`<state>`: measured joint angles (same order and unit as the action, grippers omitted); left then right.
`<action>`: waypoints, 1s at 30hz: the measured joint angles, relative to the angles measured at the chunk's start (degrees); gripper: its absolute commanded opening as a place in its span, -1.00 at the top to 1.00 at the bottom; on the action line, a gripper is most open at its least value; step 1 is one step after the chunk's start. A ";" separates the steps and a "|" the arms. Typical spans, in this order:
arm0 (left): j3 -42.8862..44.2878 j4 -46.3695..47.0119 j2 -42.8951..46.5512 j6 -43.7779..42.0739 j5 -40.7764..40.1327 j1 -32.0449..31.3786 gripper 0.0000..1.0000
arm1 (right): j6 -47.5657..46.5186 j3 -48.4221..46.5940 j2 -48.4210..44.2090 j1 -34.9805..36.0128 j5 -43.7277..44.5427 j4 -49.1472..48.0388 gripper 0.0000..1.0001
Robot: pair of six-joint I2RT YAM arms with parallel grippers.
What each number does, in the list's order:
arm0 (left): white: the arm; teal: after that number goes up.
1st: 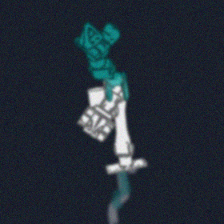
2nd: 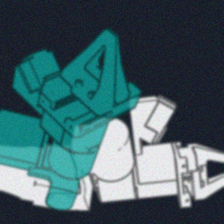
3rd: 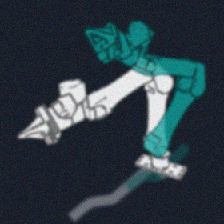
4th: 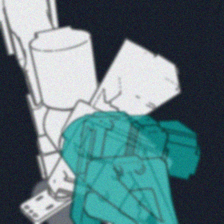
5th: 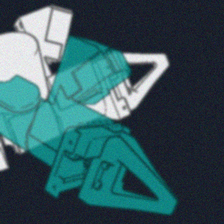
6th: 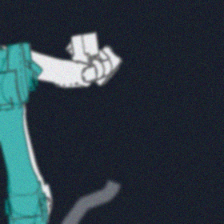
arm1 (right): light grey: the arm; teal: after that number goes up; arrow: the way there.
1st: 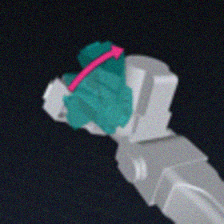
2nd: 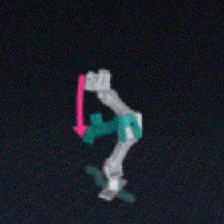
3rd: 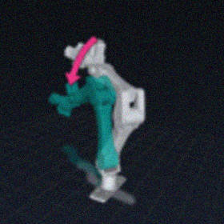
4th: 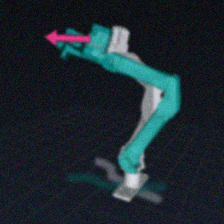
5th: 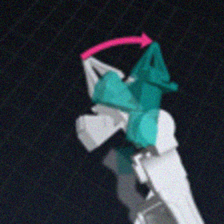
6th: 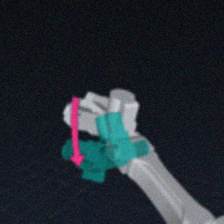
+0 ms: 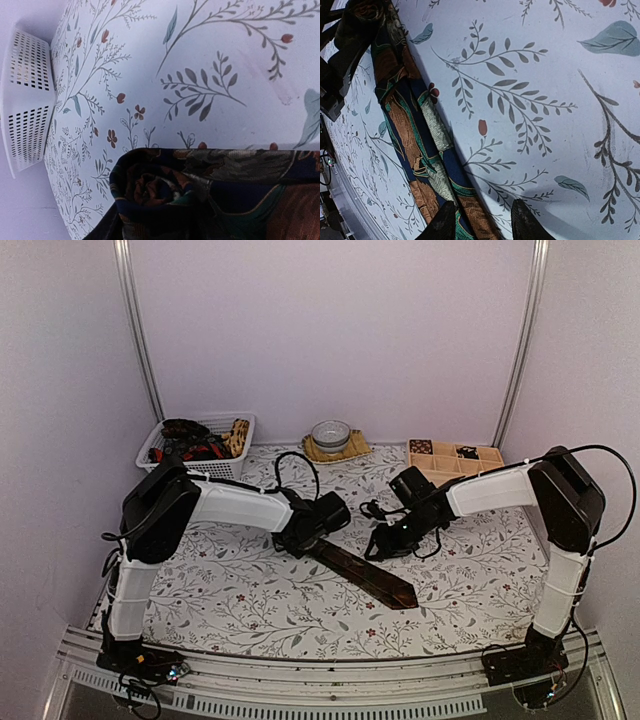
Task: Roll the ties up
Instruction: Roll the tie at the center of the board.
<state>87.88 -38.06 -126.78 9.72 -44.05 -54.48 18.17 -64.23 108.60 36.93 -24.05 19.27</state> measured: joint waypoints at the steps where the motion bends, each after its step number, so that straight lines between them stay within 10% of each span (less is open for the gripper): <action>1: 0.04 -0.09 0.00 -0.02 0.04 -0.02 0.16 | 0.02 0.00 0.00 0.00 -0.11 0.00 0.24; 30: 0.70 -0.22 2.19 -2.54 6.01 -1.62 -0.50 | 0.24 -1.62 0.00 -0.37 -0.59 0.02 0.23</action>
<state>88.58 -38.28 -124.60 7.18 -38.04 -56.10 18.41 -65.84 108.60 36.56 -24.64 19.29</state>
